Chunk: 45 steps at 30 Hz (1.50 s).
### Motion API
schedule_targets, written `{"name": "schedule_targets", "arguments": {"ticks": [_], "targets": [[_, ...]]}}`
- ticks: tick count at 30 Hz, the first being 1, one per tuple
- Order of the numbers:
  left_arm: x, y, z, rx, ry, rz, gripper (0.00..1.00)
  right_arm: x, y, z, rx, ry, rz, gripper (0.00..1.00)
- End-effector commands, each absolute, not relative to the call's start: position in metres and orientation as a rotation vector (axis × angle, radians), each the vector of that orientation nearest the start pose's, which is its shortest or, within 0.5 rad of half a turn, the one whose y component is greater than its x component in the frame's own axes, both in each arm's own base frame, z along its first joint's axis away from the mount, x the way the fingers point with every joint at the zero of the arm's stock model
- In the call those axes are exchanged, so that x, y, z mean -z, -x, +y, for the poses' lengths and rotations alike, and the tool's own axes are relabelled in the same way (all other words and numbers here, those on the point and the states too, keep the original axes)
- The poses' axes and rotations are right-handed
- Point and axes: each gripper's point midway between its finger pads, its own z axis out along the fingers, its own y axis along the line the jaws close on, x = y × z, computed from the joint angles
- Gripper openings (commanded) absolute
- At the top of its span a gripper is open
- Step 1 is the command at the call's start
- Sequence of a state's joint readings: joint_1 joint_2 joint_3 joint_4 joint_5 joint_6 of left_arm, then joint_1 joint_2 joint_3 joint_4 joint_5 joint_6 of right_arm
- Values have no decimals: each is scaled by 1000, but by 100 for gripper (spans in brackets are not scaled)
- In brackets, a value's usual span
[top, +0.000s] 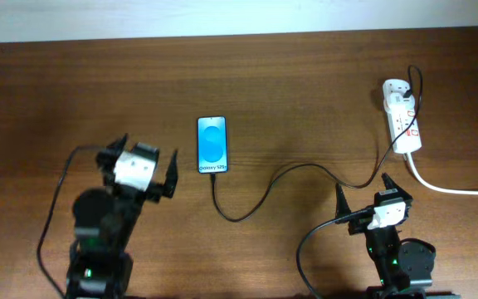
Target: Plug charger to phone and switch on socket
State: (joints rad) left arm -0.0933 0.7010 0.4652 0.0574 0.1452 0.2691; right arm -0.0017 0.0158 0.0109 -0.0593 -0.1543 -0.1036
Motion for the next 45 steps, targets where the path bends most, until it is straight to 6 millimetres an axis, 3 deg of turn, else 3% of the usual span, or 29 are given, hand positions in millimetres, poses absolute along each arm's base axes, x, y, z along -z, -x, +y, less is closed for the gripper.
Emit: {"name": "schedule_targets", "arguments": {"ticks": [1,6,12,14,17,45], "targets": [[-231,-285,-44,-48,-400,1629,99,-159,-244,28,-55,201,1625,98],[-214,-258,-42,-66,-386,1532,99,-159,-244,28,-55,201,1625,98],[-182,-246,-41,-88,-398,1496,99,-159,-244,28,-55,201,1625,98],[-181,-244,-40,-94,-403,1498,99,-159,-244,28,-55,201,1625,98],[-158,-243,-38,-101,-416,1589,99,-159,-244,28,-55,201,1625,99],[-159,-243,-38,-101,-416,1585,99,-159,-244,28,-55,201,1625,98]]}}
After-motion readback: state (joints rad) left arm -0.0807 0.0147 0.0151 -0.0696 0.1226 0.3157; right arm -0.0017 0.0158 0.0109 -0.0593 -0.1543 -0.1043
